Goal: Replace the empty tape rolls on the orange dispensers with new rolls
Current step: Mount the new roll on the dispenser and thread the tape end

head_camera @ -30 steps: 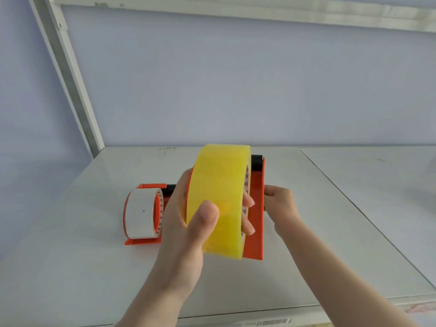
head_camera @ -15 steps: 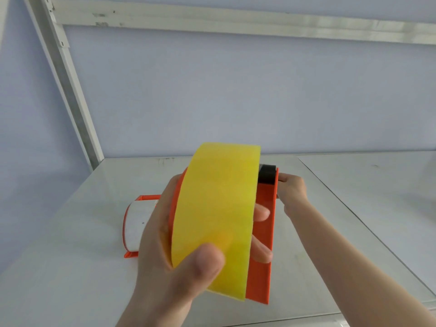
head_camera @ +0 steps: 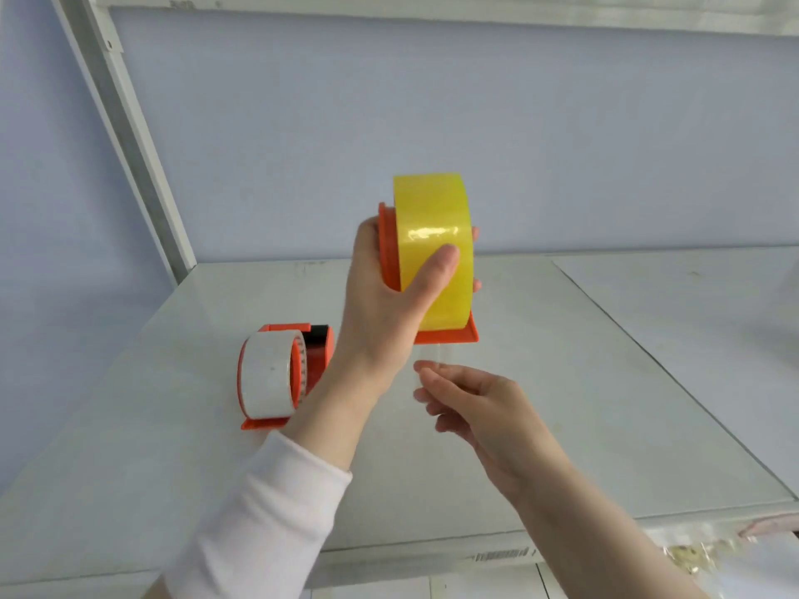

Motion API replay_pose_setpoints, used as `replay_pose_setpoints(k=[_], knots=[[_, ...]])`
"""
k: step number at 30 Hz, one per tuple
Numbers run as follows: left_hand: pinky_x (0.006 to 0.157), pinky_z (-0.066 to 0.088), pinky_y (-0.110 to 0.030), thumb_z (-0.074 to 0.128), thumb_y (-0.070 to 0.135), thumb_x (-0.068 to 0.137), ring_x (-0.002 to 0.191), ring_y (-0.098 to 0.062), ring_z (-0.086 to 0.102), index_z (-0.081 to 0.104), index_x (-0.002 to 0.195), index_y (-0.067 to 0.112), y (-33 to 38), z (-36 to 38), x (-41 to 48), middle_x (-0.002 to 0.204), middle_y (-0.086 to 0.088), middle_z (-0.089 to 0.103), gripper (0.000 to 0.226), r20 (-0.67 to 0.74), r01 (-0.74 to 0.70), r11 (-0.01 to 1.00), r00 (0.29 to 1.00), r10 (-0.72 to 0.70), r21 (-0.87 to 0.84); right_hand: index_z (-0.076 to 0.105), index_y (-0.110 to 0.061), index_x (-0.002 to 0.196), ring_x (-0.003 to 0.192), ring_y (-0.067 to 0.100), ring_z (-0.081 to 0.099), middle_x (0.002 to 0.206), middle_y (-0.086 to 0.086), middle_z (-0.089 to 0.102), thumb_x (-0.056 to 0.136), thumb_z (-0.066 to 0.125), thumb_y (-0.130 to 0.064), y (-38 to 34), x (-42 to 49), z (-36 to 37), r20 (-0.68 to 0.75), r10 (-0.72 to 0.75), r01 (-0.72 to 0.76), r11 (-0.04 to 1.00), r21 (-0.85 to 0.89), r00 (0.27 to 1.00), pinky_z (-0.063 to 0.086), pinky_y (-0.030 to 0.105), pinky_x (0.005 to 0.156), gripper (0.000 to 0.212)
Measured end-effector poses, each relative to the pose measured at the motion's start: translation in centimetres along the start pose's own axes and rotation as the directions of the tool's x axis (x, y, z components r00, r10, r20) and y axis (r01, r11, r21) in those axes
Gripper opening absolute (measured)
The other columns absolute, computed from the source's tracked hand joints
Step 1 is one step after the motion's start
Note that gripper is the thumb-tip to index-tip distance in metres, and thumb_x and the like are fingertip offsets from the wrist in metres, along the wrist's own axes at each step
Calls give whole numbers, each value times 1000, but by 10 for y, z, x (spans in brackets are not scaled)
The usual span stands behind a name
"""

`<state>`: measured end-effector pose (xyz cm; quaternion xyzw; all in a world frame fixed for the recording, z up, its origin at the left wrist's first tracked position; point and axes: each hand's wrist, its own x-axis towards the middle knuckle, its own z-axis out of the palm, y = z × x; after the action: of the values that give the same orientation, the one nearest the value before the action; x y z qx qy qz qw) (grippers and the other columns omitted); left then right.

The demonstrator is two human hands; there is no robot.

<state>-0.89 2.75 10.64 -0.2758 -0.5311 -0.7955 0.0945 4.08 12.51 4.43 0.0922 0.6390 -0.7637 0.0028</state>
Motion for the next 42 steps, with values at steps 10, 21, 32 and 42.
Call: replay_pose_setpoints(k=[10, 21, 32, 42], knots=[[65, 57, -24, 62, 22, 76, 87, -6, 68, 41, 105, 23, -57, -18, -43, 99, 10, 69, 36, 19, 218, 960, 974, -225, 176, 65, 3, 72, 49, 7, 59, 60, 4, 67, 83, 57, 0, 15, -17, -5, 40, 239, -236, 894, 381, 970, 53, 15, 53, 14], [65, 59, -32, 71, 26, 77, 91, -9, 69, 38, 103, 28, -74, -38, -66, 106, -6, 67, 42, 73, 330, 898, 928, -365, 292, 66, 9, 93, 58, 11, 66, 85, 14, 70, 70, 63, 4, 28, -28, -19, 146, 373, -400, 821, 408, 916, 53, 16, 52, 25], [90, 44, -13, 64, 57, 71, 105, 5, 58, 39, 128, 23, -34, -43, -83, 114, 16, 57, 71, -75, 232, 768, 969, -234, 596, 70, -13, 88, 66, 10, 66, 79, -3, 75, 62, 62, -24, -4, -67, -32, 83, 152, -166, 966, 200, 985, 51, 17, 52, 29], [87, 42, -11, 65, 10, 82, 107, 3, 55, 40, 128, 10, 7, -161, -80, 130, -10, 51, 52, -390, 348, 735, 912, -124, 581, 51, -25, 117, 96, 1, 60, 100, -14, 63, 70, 71, -38, 18, -32, 96, 64, -241, 249, 912, -327, 968, 48, 19, 84, 52]])
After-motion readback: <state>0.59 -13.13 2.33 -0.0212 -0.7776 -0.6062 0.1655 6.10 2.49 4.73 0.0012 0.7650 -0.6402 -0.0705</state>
